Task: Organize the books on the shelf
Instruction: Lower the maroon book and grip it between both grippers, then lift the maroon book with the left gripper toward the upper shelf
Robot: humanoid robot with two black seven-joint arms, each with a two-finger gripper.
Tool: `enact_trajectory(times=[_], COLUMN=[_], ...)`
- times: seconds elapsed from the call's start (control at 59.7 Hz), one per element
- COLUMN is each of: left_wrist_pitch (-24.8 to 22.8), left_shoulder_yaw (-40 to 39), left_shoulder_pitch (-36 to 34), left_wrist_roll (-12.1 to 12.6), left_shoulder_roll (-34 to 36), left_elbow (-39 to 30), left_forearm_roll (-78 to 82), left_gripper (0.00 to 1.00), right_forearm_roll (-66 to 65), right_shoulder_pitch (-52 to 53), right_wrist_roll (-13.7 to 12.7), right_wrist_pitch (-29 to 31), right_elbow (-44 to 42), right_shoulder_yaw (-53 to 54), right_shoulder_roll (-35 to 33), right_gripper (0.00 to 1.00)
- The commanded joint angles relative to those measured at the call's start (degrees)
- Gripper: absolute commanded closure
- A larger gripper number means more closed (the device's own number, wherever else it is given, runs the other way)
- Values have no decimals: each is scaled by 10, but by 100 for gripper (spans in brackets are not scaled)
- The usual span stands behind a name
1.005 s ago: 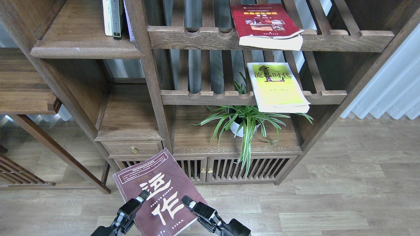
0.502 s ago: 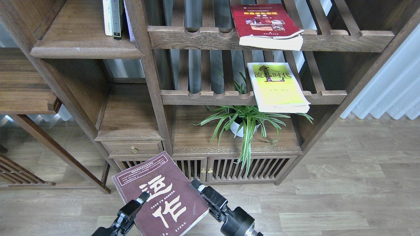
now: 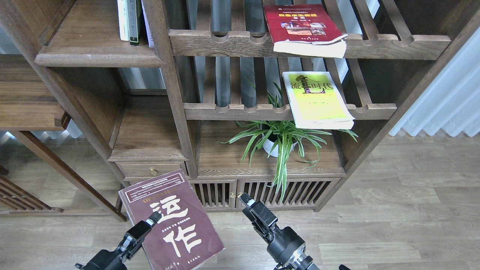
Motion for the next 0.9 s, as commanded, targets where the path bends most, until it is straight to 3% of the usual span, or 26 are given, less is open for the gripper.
enact_trajectory(times=[0.0, 0.167, 0.553, 0.888], left_wrist_pitch=[0, 0, 0, 0], left_shoulder_yaw=[-45, -139, -334, -371], left_shoulder_pitch=[-1, 1, -24, -122], left_wrist_roll=[50, 96, 99, 98], left_shoulder_roll=[-6, -31, -132, -139], left_elbow=[-12, -13, -13, -13], left_forearm_roll=[30, 59, 59, 58], left_gripper=[100, 100, 100, 100], right_forearm_roll=[-5, -5, -7, -8], right_shoulder_pitch=[-3, -4, -3, 1], right_wrist_roll=[0, 0, 0, -1], right_wrist_pitch=[0, 0, 0, 0], right_elbow=[0, -1, -2, -10], right_shoulder_yaw=[1, 1, 1, 0], right_shoulder_roll=[0, 0, 0, 0], right_gripper=[11, 11, 11, 11])
